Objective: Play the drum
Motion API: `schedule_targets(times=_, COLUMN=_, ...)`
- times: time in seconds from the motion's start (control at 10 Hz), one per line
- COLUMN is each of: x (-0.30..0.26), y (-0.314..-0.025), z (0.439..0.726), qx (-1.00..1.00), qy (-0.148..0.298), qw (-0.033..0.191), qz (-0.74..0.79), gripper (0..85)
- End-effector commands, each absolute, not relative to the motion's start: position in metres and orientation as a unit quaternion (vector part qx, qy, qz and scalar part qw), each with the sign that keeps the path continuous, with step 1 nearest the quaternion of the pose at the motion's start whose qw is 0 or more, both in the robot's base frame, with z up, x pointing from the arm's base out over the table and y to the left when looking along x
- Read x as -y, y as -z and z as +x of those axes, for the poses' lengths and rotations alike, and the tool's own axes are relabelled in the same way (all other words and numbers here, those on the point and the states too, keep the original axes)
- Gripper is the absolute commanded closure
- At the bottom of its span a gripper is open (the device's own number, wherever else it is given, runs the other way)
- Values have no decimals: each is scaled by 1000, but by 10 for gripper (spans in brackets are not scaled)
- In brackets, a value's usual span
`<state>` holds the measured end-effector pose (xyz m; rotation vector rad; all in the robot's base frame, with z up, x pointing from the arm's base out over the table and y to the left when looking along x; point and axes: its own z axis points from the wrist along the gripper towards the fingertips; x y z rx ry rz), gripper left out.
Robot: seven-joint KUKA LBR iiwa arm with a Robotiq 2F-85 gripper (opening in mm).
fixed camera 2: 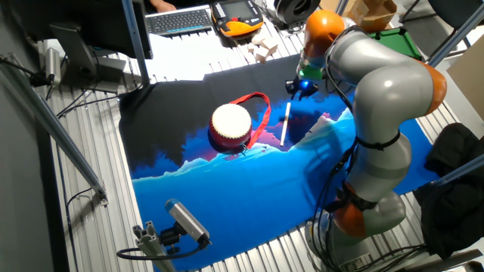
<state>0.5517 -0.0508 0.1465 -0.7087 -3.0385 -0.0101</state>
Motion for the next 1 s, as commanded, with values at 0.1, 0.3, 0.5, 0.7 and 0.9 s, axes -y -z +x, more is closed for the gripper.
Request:
schedule_targets(times=0.1, x=49, y=-127, z=554, qx=973, qy=5, qw=9, qz=-232, gripper=510)
schedule_targets(times=0.3, x=48, y=-113, z=557, qx=973, qy=-3, qw=4, qz=-229, gripper=510)
schedule_targets(times=0.5, x=47, y=-104, z=557, qx=974, qy=3, qw=0, qz=-229, gripper=510)
schedule_targets(times=0.7, x=44, y=-107, z=556, qx=969, qy=23, qw=19, qz=-244, gripper=510)
schedule_targets(times=0.9, x=44, y=-107, z=556, qx=966, qy=19, qw=29, qz=-256, gripper=510)
